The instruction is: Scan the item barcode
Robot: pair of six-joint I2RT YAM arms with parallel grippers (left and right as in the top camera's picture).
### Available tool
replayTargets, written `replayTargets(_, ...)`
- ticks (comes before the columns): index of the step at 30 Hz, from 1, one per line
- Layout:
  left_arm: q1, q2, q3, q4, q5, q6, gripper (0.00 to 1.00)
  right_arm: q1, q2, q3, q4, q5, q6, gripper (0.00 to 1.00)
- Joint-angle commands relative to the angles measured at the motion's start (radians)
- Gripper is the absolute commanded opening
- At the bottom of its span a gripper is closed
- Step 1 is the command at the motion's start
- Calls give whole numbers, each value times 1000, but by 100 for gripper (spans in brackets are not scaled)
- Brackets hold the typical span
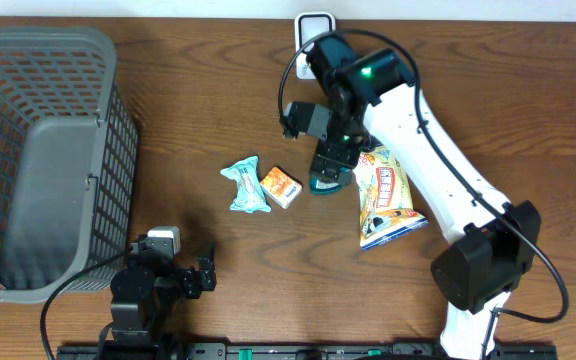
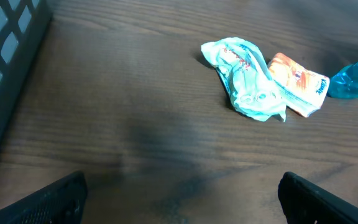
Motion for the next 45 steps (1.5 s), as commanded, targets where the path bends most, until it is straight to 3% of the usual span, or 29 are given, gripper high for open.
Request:
replayTargets(1,2,-1,-13,-2,12,-9,98,-4,19,-79,43,40,-16,99)
replayTargets(19,2,-1,-13,-2,12,-9,98,-5,40,-233,219,53,51,99)
replayTargets(24,2,-1,-13,-2,12,-9,98,5,60,-236,255,53,90,67)
replayTargets(27,2,-1,-13,-2,12,-9,98,9,66,-236,251,54,108,56)
replayTargets(32,2,-1,-13,-2,12,-9,98,1,71,-236,248,58,157,47)
replayTargets(38,2,-1,-13,-2,12,-9,98,5,71,-230,239,55,320,26)
replayTargets(42,2,-1,-13,-2,12,-9,98,16,71,-202,206,-12,369,27)
replayTargets(45,2,-1,-13,-2,12,-9,98,23,71,-156,152,-130,367,21)
